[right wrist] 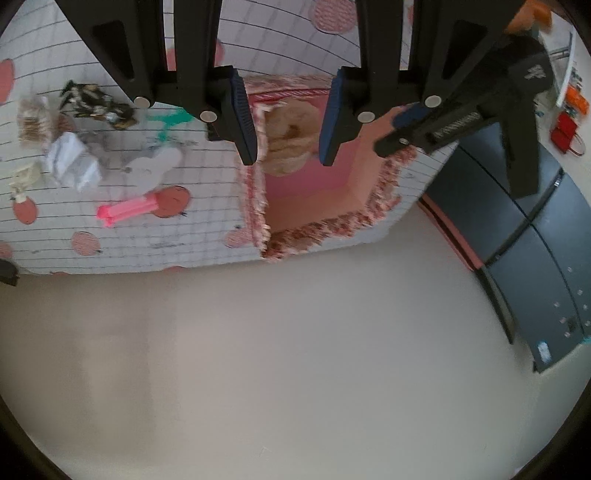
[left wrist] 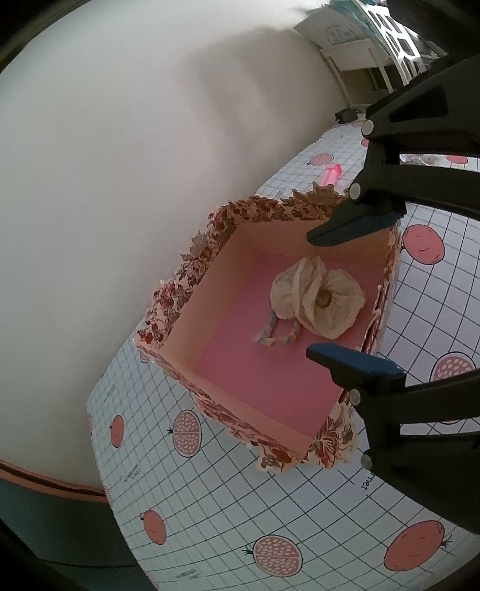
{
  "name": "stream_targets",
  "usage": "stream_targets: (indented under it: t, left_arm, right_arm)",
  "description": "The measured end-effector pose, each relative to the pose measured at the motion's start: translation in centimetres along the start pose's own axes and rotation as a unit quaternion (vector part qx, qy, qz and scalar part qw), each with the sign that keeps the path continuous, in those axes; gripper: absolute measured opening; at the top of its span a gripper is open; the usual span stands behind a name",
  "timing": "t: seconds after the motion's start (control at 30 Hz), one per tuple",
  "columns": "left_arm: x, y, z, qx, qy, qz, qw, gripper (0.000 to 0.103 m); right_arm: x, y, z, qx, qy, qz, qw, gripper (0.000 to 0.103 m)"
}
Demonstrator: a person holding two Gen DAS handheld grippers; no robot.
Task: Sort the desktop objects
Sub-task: 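Open both grippers to drop the lace and rope toy into the pink box, then move the left gripper to the robot figure while the right moves to the cotton swab bag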
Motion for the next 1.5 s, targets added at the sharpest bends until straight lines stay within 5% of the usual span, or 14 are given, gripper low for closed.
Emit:
stream_targets:
  t: [0.43, 0.77, 0.93, 1.5]
  left_arm:
    - [3.6, 0.9, 0.2, 0.004, -0.004, 0.038, 0.9993, 0.058]
    - [9.0, 2.0, 0.4, 0.038, -0.003, 0.112, 0.9930, 0.058]
    - [12.7, 3.1, 0.5, 0.045, 0.031, 0.137, 0.9890, 0.058]
    - [20.1, 10.6, 4.2, -0.013, 0.047, 0.225, 0.9732, 0.061]
  right_arm:
    - [5.4, -1.8, -2.0, -0.028, 0.050, -0.013, 0.998, 0.038]
    - [12.3, -4.9, -5.7, 0.019, 0.098, 0.006, 0.995, 0.038]
    - [15.8, -5.5, -7.7, 0.029, 0.113, 0.043, 0.992, 0.038]
    - [25.6, -5.1, -11.3, 0.036, 0.195, 0.068, 0.978, 0.038]
Point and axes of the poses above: each gripper's, at about its wrist camera, not at the fingertips, and z roughly the way its jaws point, x to its right, y to its underside, the point moved 6 cm from there along z, roughly the way its jaws point, and after that the axes turned 8 degrees about x, right-handed, at the moved point
